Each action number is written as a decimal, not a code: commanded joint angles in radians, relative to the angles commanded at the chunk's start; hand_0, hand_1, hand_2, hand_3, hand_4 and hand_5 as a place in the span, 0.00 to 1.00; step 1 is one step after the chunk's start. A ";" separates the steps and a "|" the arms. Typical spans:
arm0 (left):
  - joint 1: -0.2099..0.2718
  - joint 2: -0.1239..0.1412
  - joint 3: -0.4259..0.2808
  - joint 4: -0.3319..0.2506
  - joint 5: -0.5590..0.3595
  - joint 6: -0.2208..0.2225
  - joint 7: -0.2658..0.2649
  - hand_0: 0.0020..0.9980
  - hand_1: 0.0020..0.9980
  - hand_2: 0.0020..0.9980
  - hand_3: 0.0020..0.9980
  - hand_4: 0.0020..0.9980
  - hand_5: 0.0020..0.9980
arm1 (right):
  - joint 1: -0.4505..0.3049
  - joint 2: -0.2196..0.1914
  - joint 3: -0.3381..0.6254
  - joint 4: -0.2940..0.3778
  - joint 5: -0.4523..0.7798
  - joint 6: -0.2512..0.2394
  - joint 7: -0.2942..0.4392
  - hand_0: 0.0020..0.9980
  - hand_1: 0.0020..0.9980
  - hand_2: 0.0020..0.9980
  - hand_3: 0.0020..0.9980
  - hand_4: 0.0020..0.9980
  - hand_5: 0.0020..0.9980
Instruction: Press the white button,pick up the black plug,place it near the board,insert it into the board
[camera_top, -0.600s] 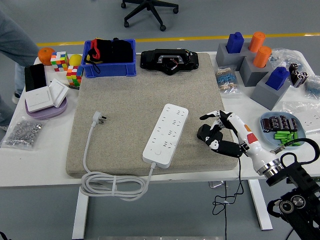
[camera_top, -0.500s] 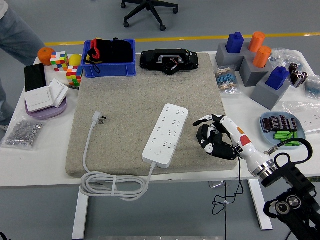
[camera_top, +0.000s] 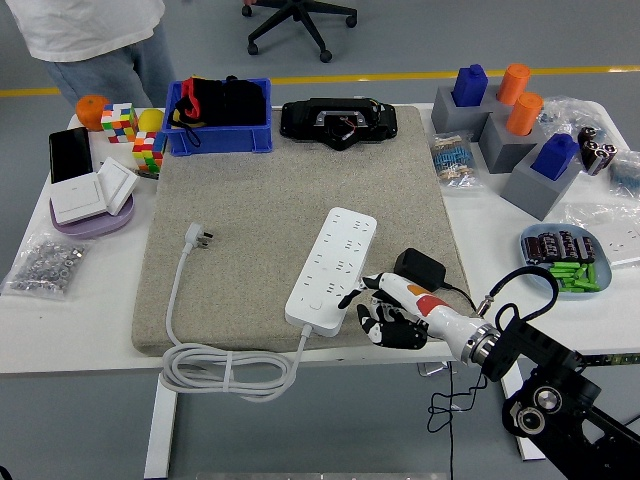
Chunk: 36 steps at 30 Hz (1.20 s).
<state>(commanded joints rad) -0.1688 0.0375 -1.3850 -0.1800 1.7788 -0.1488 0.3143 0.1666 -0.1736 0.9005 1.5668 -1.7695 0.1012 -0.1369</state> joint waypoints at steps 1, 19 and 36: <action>0.000 0.000 0.001 0.000 0.000 0.000 0.000 0.69 0.64 0.61 0.64 0.56 0.20 | 0.011 0.002 -0.010 -0.006 -0.003 -0.001 -0.005 0.00 0.00 0.08 0.62 0.31 0.00; 0.002 0.005 0.000 0.000 0.004 -0.002 0.002 0.69 0.64 0.61 0.64 0.56 0.20 | 0.129 0.044 -0.127 -0.078 -0.006 -0.067 0.024 0.00 0.00 0.08 0.61 0.28 0.00; 0.005 0.006 -0.002 0.000 0.012 -0.004 0.003 0.69 0.64 0.61 0.64 0.56 0.20 | 0.228 0.066 -0.219 -0.235 -0.069 -0.141 0.097 0.00 0.00 0.08 0.61 0.28 0.00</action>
<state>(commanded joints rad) -0.1635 0.0436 -1.3874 -0.1800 1.7906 -0.1530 0.3177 0.3948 -0.1076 0.6818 1.3322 -1.8387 -0.0401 -0.0401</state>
